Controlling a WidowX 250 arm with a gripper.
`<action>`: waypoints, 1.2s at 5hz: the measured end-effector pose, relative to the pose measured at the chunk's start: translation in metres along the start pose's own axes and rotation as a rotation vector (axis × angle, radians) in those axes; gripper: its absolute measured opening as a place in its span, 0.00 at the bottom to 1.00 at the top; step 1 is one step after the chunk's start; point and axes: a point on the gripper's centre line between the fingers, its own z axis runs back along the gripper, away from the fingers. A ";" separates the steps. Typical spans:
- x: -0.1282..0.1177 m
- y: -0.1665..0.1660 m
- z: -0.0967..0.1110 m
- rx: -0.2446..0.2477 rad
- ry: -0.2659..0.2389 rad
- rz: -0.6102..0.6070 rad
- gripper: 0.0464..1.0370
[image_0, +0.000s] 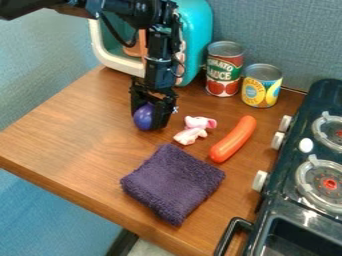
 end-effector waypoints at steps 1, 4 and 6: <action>-0.001 0.000 -0.002 -0.008 0.023 0.005 0.86; 0.000 -0.001 -0.003 -0.030 0.006 0.009 0.96; -0.012 0.007 0.009 -0.055 -0.051 0.030 0.96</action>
